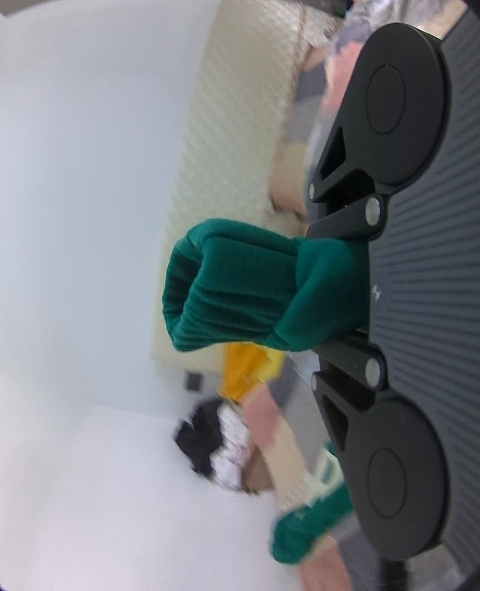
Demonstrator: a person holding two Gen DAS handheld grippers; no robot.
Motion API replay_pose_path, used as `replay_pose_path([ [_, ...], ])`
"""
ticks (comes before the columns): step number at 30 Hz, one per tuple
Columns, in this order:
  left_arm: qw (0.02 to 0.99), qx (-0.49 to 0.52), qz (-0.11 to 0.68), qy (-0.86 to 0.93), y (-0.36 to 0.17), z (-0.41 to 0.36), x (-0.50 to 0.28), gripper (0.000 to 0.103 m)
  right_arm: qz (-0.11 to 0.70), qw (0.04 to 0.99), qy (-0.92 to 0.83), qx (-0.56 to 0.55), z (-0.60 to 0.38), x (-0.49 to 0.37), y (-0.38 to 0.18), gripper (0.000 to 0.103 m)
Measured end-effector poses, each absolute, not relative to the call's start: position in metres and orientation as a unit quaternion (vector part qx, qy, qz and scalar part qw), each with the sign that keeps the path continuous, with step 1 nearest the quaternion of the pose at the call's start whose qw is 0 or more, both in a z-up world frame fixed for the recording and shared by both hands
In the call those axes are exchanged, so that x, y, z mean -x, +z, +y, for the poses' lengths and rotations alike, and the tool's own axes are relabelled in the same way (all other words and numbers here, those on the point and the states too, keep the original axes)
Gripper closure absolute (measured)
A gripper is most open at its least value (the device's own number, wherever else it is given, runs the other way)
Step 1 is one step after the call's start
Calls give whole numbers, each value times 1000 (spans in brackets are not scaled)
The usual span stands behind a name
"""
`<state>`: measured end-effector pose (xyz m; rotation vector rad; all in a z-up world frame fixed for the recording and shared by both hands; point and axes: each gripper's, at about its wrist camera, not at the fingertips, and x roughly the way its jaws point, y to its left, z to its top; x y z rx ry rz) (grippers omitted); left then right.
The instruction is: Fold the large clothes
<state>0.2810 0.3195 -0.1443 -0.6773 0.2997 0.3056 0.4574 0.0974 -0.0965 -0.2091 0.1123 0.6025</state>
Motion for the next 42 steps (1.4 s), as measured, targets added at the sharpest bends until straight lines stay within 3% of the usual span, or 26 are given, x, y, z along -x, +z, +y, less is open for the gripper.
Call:
replay_pose_path([
  [10, 898, 384, 140, 166, -160, 359, -270, 39, 151, 917, 343, 133, 157, -418, -199, 91],
  [20, 894, 394, 146, 158, -172, 366, -282, 39, 235, 893, 369, 104, 165, -416, -228, 87],
  [21, 896, 389, 144, 158, -170, 364, -282, 39, 244, 890, 373, 99, 164, -417, -228, 82],
  [24, 901, 381, 139, 156, -167, 362, -282, 39, 262, 874, 401, 81, 162, -413, -232, 42],
  [25, 903, 377, 139, 154, -165, 360, -282, 39, 261, 873, 405, 77, 159, -408, -232, 33],
  [37, 930, 310, 166, 110, -155, 321, -290, 40, 270, 871, 407, 51, 103, -390, -217, 32],
  [42, 939, 274, 192, 84, -160, 293, -302, 47, 267, 875, 403, 21, 68, -388, -210, 32],
])
